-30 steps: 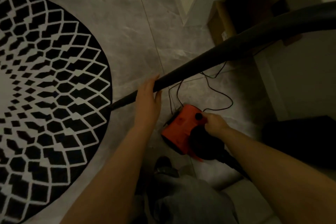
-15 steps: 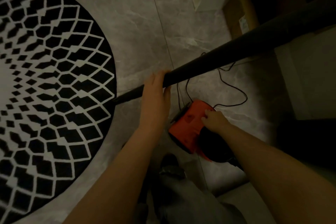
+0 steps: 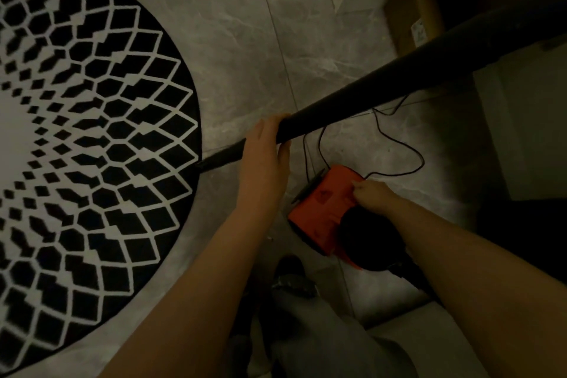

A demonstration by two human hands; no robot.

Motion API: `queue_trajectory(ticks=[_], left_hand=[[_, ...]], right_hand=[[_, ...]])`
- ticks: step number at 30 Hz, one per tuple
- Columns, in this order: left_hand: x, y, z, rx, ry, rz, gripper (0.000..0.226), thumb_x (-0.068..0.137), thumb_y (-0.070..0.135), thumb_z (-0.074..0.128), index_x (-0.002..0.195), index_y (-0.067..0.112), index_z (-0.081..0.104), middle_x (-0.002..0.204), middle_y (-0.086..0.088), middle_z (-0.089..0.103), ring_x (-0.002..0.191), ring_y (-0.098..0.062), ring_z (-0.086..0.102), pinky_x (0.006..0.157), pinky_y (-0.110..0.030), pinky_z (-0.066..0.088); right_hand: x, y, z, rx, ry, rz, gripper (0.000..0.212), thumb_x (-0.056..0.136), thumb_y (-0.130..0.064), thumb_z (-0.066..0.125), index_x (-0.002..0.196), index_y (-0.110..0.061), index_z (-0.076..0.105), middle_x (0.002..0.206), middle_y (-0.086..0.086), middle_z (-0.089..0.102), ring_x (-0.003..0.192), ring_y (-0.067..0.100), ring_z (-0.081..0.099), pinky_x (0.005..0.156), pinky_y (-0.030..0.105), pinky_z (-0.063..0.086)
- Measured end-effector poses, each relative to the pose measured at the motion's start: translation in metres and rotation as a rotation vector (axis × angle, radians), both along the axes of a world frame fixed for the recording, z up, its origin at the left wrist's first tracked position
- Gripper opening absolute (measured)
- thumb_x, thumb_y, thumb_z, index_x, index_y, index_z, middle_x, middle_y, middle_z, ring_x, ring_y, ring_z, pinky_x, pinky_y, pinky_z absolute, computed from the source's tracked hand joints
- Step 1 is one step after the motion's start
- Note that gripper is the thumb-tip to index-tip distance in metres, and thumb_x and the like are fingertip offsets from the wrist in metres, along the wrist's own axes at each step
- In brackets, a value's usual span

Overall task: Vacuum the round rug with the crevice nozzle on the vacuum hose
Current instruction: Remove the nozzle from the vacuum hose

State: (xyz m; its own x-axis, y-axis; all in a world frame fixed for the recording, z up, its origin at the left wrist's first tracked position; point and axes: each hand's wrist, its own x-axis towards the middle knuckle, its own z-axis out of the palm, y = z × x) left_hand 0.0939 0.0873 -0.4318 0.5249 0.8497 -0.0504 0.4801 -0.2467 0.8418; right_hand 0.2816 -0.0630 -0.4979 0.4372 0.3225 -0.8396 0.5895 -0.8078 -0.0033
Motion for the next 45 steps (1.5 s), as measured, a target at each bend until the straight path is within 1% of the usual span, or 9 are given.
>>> queue_trajectory(ticks=[5,9,12,17,21,24,28,32,45], left_hand=[[-0.003,0.002,-0.002,0.026,-0.004,-0.008,0.033,0.095,0.014,0.054,0.127,0.021,0.053,0.118,0.002,0.059,0.109,-0.001,0.048,0.092,0.004,0.028],[-0.003,0.002,-0.003,0.032,-0.018,-0.008,0.033,0.094,0.013,0.055,0.127,0.021,0.053,0.117,0.003,0.059,0.109,-0.002,0.050,0.091,0.002,0.029],[-0.002,0.002,-0.002,0.031,-0.012,-0.013,0.033,0.094,0.013,0.055,0.126,0.021,0.053,0.117,0.003,0.059,0.108,-0.002,0.051,0.091,0.003,0.028],[-0.008,-0.001,-0.002,0.025,-0.015,-0.021,0.034,0.094,0.014,0.054,0.127,0.021,0.053,0.120,0.002,0.059,0.114,-0.010,0.054,0.099,-0.016,0.038],[-0.014,0.002,0.003,0.040,-0.022,-0.035,0.036,0.091,0.006,0.054,0.124,0.022,0.053,0.117,0.000,0.060,0.114,-0.018,0.056,0.106,-0.042,0.043],[-0.018,0.003,0.012,-0.035,0.026,-0.049,0.047,0.089,-0.001,0.051,0.131,0.022,0.049,0.125,-0.003,0.058,0.119,-0.020,0.053,0.111,-0.037,0.037],[-0.026,0.003,0.025,-0.163,0.111,-0.102,0.057,0.091,0.004,0.053,0.143,0.018,0.037,0.139,-0.010,0.048,0.127,-0.023,0.048,0.102,-0.023,0.031],[-0.034,-0.006,0.041,-0.277,0.142,-0.178,0.076,0.088,0.010,0.061,0.152,0.018,0.020,0.153,-0.010,0.032,0.139,-0.024,0.035,0.114,-0.033,0.027],[0.011,-0.086,0.093,-0.367,0.164,-0.492,0.076,0.088,0.010,0.056,0.152,0.032,0.020,0.141,-0.005,0.049,0.122,-0.022,0.055,0.097,-0.030,0.047]], right_hand=[[0.005,-0.014,-0.013,0.066,-0.012,-0.035,0.050,0.096,-0.012,0.039,0.145,-0.008,0.041,0.152,0.020,0.034,0.137,0.034,0.038,0.108,0.030,0.032],[-0.007,-0.017,-0.012,0.216,-0.036,-0.184,0.032,0.092,-0.008,0.045,0.121,0.001,0.057,0.118,0.020,0.058,0.115,0.036,0.055,0.081,0.026,0.041],[-0.016,-0.012,-0.003,0.407,-0.035,-0.239,0.046,0.092,-0.008,0.047,0.138,-0.009,0.052,0.121,0.017,0.064,0.106,0.029,0.061,0.082,0.021,0.043],[-0.037,0.033,0.048,0.799,0.159,-0.465,0.054,0.091,0.004,0.051,0.143,-0.009,0.044,0.131,0.009,0.059,0.118,0.018,0.058,0.082,0.003,0.042],[-0.065,0.071,0.109,1.088,0.394,-0.541,0.050,0.086,0.007,0.057,0.133,-0.007,0.050,0.123,0.011,0.062,0.100,0.018,0.067,0.081,0.018,0.053],[-0.085,0.085,0.138,1.029,0.422,-0.471,0.057,0.083,-0.007,0.068,0.132,-0.027,0.047,0.124,0.006,0.062,0.106,0.016,0.065,0.090,0.029,0.055],[-0.103,0.092,0.166,1.068,0.319,-0.659,0.049,0.084,-0.023,0.073,0.129,-0.017,0.058,0.116,-0.003,0.065,0.107,0.007,0.061,0.085,0.011,0.050],[-0.107,0.088,0.179,1.120,0.293,-0.752,0.025,0.084,-0.024,0.073,0.105,-0.013,0.069,0.102,0.004,0.071,0.100,0.015,0.068,0.089,0.036,0.057],[-0.070,-0.015,0.215,1.130,0.004,-0.785,0.054,0.064,-0.056,0.073,0.103,-0.020,0.063,0.099,0.000,0.071,0.096,0.017,0.069,0.082,0.046,0.059]])
